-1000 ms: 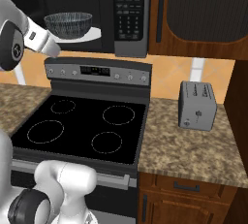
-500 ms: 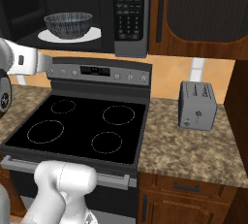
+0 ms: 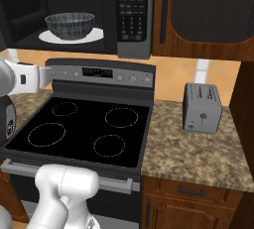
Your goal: Open the microwave, place the bowl with waffle inside the microwave, then close the microwave door and turn it on.
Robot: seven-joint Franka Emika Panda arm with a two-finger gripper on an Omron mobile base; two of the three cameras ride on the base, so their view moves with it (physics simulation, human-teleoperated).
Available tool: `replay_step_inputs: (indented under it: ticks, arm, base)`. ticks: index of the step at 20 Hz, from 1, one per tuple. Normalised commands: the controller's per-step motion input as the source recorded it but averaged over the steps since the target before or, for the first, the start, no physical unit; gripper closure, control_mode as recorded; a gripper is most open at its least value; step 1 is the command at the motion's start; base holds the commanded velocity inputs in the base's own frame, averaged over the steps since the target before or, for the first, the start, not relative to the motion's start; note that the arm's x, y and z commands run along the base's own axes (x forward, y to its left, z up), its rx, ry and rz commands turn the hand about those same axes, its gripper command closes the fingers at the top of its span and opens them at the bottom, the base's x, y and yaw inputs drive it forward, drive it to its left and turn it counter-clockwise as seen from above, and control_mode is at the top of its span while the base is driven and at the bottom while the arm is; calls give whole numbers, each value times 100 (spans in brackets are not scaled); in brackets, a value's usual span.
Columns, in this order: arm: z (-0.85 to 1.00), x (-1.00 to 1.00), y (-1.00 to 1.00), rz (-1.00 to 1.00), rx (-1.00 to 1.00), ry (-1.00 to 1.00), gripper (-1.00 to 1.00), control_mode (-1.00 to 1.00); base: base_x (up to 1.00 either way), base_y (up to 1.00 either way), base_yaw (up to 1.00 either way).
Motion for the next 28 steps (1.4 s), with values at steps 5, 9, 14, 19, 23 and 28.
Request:
replay_step_inputs:
  ticks: [5,9,14,19,23,28]
  arm:
    - [-9,-8,0,0,0,-5,-100,-100]
    - [-11,-10,1,-1,0,-5,-100,-100]
    - [-1,-17,7,0,0,-5,-100,-100]
    - [0,-12,23,0,0,-7,-100,-100]
    - [0,-29,23,0,0,-9,-100,-100]
    - [0,-9,50,0,0,-10,-100,-100]
  base:
    - [0,0,0]
    - [0,0,0]
    - [0,0,0]
    - [0,0,0]
    - [0,0,0]
    - [0,0,0]
